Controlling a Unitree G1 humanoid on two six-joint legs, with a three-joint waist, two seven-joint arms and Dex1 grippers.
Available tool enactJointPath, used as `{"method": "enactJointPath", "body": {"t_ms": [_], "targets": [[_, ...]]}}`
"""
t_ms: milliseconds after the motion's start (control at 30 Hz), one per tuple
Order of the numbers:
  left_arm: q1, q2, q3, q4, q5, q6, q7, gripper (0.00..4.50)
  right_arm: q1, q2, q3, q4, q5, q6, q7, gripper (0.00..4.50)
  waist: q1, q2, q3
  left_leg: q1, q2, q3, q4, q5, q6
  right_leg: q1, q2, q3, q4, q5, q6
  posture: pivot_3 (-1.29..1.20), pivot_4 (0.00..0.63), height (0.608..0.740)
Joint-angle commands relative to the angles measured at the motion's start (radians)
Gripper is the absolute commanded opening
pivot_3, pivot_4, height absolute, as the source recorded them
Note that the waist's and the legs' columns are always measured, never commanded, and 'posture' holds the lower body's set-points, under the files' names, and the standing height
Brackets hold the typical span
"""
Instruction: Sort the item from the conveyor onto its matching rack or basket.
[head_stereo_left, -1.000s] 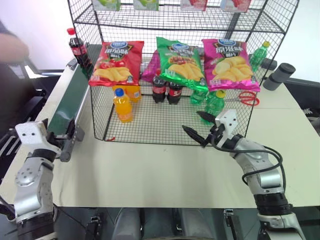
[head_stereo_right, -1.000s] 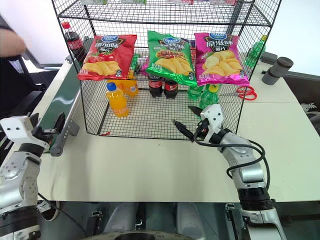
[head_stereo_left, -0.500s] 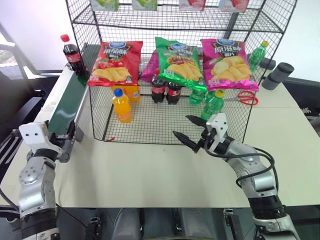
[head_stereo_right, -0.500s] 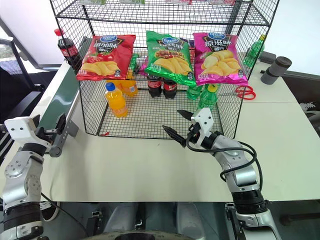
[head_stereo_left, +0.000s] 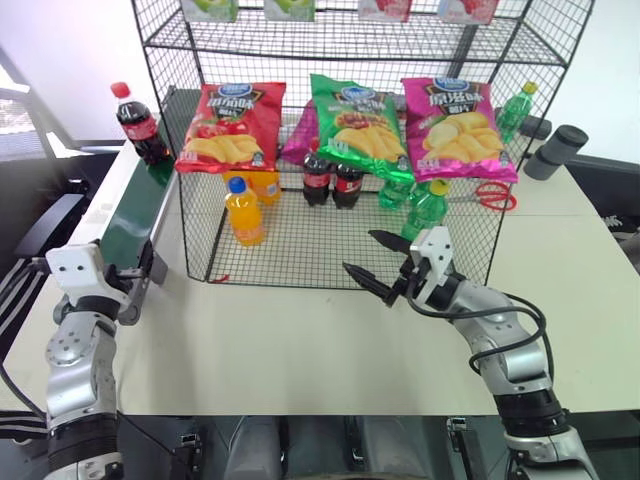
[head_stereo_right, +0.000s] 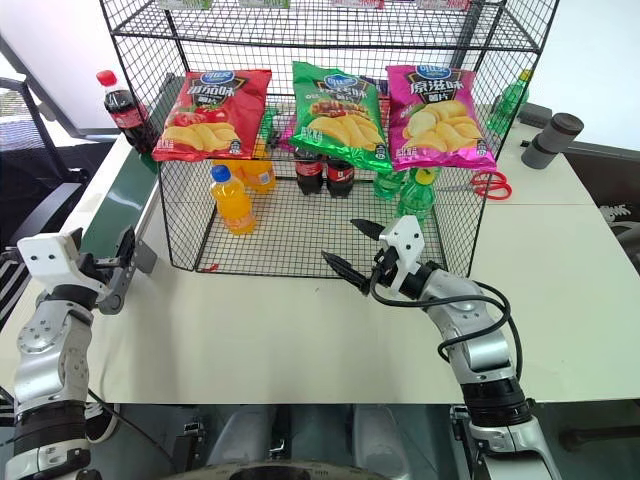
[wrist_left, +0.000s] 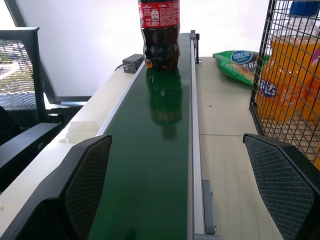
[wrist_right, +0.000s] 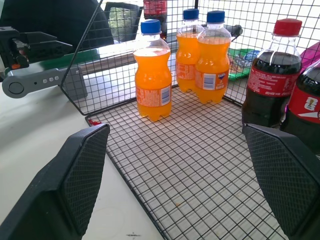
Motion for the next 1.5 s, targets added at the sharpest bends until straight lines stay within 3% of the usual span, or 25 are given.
{"method": "enactJointPath", "body": {"t_ms": [33,1000,1500], "targets": [[-0.010,0.001,0.006,-0.011,0.002,-0.028,0.006,4.50,0.001,0.007,0.005,-0.014,-0.001,-0.022,0.007,4.43,0.000,0.000,0.000,0.000,0.000,0.000,0.000,0.000,0.000,0.000,0.000,0.000,0.000,0.000,0.000,0.00,0.150,0.740],[-0.069,0.017,0.031,0.075,0.027,-0.075,0.088,4.50,-0.012,0.036,0.012,-0.005,-0.015,-0.032,0.001,4.43,-0.001,0.000,0.000,0.000,0.000,0.000,0.000,0.000,0.000,0.000,0.000,0.000,0.000,0.000,0.000,0.00,0.150,0.740],[-0.074,0.016,0.040,0.103,0.022,-0.101,0.130,4.50,0.000,0.020,0.088,-0.115,0.055,0.048,0.108,4.43,0.000,-0.001,0.000,0.000,0.000,0.000,0.000,0.000,0.000,0.000,-0.001,0.000,0.000,0.000,0.000,0.00,0.150,0.740]]}}
